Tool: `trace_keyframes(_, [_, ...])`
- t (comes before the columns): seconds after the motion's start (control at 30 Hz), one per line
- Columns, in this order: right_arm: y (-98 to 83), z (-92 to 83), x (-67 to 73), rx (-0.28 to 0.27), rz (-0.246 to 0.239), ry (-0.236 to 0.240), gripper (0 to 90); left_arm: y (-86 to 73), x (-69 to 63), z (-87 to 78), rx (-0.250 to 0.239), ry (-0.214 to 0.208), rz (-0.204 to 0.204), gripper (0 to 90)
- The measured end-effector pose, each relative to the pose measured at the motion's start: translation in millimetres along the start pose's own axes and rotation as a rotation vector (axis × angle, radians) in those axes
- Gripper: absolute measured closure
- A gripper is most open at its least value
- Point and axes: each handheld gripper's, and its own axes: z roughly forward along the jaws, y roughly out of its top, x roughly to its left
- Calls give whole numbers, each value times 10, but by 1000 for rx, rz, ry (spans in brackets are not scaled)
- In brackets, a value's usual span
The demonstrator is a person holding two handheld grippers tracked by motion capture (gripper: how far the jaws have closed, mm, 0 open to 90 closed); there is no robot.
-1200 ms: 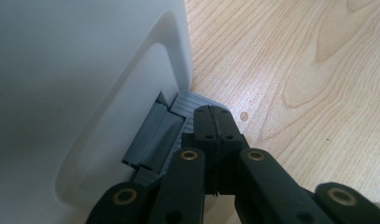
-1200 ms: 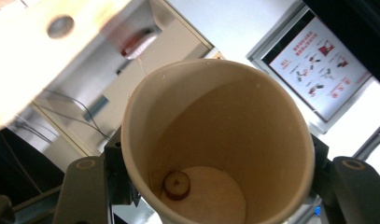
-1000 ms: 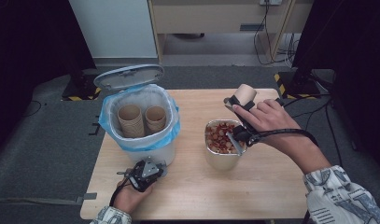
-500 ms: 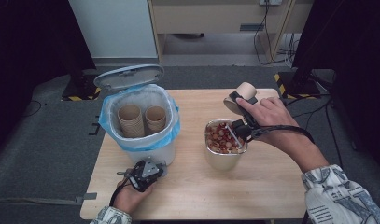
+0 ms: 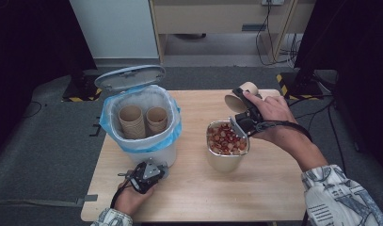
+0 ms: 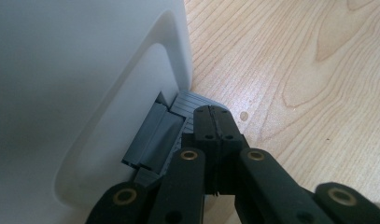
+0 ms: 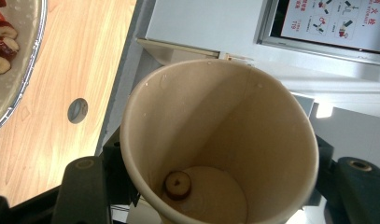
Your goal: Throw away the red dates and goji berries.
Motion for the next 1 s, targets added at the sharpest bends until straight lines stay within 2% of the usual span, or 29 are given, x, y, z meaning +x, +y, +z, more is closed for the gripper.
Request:
trace_keyframes(0.4, [-38,80,-34,-35,132,10,340,0,0,0,0,-1,-1,897])
trace_keyframes(0.83, [-16,174,-158,-87,353,21,334,-1,-2,2,-4,-3,-6,897])
trace_keyframes(1.0, [-18,224,-214,-121,474,31,333,0,-3,1,-4,-3,-5,897])
